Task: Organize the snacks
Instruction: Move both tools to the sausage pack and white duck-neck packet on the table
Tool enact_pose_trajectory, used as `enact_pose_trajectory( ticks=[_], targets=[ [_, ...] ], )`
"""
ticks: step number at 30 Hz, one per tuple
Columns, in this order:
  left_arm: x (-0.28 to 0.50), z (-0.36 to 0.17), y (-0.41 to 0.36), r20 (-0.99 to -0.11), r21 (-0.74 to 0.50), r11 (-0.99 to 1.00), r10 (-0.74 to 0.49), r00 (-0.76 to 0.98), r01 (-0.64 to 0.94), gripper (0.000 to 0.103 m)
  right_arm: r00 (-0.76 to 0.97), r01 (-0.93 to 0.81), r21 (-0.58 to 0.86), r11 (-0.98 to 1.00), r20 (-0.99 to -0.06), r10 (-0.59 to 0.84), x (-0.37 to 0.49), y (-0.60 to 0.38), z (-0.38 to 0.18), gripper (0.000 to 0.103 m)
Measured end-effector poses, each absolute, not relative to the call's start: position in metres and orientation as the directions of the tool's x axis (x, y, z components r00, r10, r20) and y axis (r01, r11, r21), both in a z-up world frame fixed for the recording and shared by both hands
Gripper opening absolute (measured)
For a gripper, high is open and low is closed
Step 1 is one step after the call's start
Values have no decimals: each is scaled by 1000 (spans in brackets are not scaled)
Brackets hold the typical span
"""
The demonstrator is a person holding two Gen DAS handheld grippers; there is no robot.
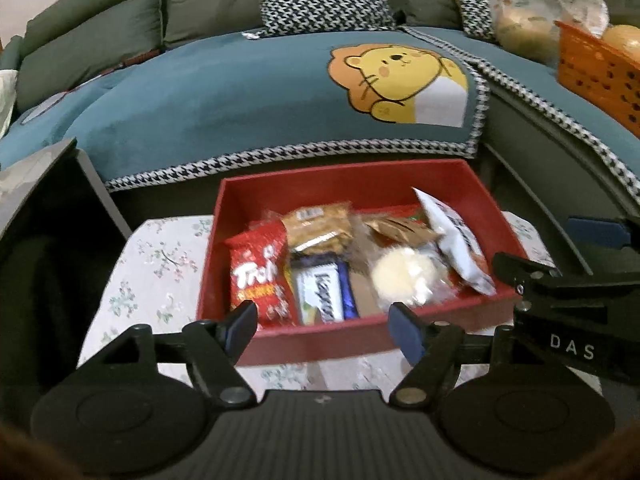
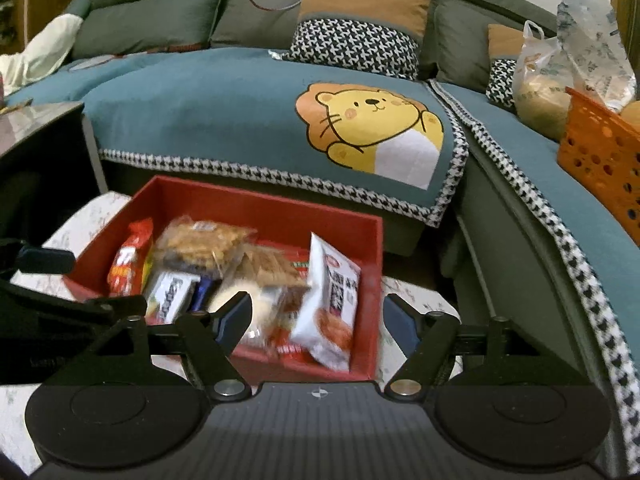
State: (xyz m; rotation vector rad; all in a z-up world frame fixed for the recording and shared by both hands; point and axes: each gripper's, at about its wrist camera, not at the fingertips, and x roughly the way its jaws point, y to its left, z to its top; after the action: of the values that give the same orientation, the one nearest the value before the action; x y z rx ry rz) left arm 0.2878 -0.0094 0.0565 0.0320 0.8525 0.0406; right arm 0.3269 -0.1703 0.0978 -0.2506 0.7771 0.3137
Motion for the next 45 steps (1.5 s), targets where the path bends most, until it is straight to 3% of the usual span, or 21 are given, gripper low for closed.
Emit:
enact_pose_trajectory(
  ticks=[10,18,26,38,45],
  targets=[
    [243,35,-43,-801,48,994,-18,598,94,101,623,-362,-134,923,-771,132,283,-200,93,80],
    [203,10,-77,-866,-19,977,-121,484,212,101,589,-343,-110,933,-799,122,252,-228,90,81],
    [192,-6,-110,-871,-17,956,-158,465,292,101,543,-334,-88,938,-832,116,236,-249,81,84],
    [189,-24,-117,-887,-33,918,-208,412,394,101,417,-278,-14,961,-903,107,236,-263,50,85],
    [159,-36,-123,-915,-46,865,-237,326,500,103,355,-281,74,957,-918,175,243,-251,43,85]
  ],
)
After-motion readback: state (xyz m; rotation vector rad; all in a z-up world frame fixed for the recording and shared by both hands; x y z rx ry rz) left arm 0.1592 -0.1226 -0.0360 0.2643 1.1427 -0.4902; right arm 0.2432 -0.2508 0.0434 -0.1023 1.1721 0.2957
